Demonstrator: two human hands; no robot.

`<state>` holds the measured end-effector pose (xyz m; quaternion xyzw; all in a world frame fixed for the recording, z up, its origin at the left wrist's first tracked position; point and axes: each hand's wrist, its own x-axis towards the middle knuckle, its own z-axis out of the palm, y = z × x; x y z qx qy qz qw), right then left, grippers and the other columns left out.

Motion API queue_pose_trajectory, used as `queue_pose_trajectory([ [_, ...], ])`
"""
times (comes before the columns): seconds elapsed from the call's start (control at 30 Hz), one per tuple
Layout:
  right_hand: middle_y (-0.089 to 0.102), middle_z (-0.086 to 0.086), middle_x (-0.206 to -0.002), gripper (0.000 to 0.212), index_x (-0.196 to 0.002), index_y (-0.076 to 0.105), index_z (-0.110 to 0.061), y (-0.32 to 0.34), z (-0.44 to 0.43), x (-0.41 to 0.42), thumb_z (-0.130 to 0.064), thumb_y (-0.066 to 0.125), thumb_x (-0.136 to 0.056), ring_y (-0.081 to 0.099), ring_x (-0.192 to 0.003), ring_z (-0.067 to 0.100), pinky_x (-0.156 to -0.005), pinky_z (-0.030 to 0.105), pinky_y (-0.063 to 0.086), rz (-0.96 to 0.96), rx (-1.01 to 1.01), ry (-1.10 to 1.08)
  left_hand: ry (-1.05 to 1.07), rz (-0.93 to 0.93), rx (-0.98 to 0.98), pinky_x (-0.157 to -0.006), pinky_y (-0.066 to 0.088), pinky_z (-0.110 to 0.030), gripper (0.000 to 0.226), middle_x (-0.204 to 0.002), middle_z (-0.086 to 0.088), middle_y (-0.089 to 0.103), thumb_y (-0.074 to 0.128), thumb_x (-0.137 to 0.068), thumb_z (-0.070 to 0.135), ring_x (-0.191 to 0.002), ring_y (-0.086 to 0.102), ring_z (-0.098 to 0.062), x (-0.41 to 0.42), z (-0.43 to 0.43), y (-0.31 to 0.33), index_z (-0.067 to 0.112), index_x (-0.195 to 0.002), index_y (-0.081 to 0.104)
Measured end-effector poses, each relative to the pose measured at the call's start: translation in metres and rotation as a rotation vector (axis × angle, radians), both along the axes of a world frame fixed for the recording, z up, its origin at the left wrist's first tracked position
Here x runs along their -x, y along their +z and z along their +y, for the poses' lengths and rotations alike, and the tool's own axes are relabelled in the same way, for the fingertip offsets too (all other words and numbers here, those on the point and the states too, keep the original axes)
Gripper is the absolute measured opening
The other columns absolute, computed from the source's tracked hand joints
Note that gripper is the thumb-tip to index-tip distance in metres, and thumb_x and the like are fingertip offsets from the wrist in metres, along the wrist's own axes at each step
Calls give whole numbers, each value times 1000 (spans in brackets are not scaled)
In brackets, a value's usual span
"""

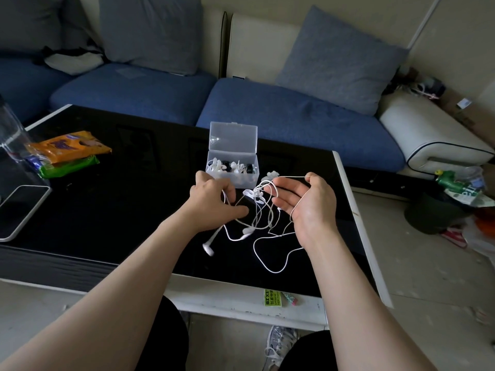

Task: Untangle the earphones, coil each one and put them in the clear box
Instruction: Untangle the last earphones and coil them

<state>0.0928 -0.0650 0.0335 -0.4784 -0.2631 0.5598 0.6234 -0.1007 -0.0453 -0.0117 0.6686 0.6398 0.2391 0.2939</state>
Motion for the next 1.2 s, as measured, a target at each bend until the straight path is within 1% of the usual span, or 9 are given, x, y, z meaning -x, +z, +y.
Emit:
queue_pose_trajectory([
  [0.17,80,20,-87,20,-114,48,-21,1,-1,2,-16,29,-110,80,-76,34,-56,31,60,-14,2,48,-66,-286,-53,-110,37,-32,18,-129,8,43,73,-82,34,-129,43,-17,-7,-7,23,44,-97,76],
  [0.3,80,20,-88,20,-115,48,-21,-1,0,2,-17,29,-111,80,-75,33,-57,32,61,-18,7,60,-250,-609,-5,-107,53,-34,26,-115,-1,78,66,-98,2,-114,72,-17,-8,-10,26,14,-118,78],
  [0.43,80,22,-90,19,-115,47,-19,-2,1,1,-16,29,-110,80,-77,35,-56,31,61,-12,5,57,-262,-576,6,-99,60,-44,16,-105,-15,79,71,-98,3,-99,77,-33,-10,-10,22,5,-112,77],
  [0.63,81,18,-91,19,-109,56,-16,-1,0,-2,-17,37,-111,81,-83,30,-64,31,62,-66,19,28,-106,-578,67,-87,65,-50,7,-79,-7,72,73,-97,12,-75,71,-22,-9,-8,24,5,-97,74],
  [0.77,75,-3,-74,15,-93,80,-17,-9,4,-13,-21,66,-99,60,-63,9,-57,22,44,-362,56,-48,168,-505,-18,-81,64,-54,11,-81,-4,74,65,-92,21,-72,71,-18,-2,1,17,13,-90,72],
  [0.87,68,-13,-65,11,-90,85,-21,-17,3,-15,-24,76,-95,57,-59,0,-59,15,49,-592,-53,-72,243,-407,-79,-85,63,-50,8,-88,3,76,68,-86,33,-85,74,-19,3,4,13,26,-87,71],
  [0.93,75,-12,-72,12,-87,85,-23,-21,3,-15,-22,75,-94,67,-68,2,-66,15,53,-717,-134,-107,237,-436,-78,-84,64,-50,8,-92,3,76,72,-86,35,-84,74,-20,4,5,11,28,-90,70],
  [1.03,73,0,-70,18,-76,79,-18,-25,5,-19,-18,70,-91,61,-63,8,-64,21,50,-853,-126,-125,169,-454,-86,-85,63,-48,18,-90,4,78,73,-81,47,-82,73,-20,7,6,9,34,-94,73],
  [1.2,81,2,-81,18,-89,79,-16,-27,6,-18,-12,62,-93,79,-80,20,-78,33,62,-676,76,104,0,-439,-63,-91,57,-36,12,-88,3,80,68,-102,22,-82,71,-9,8,4,9,27,-107,77],
])
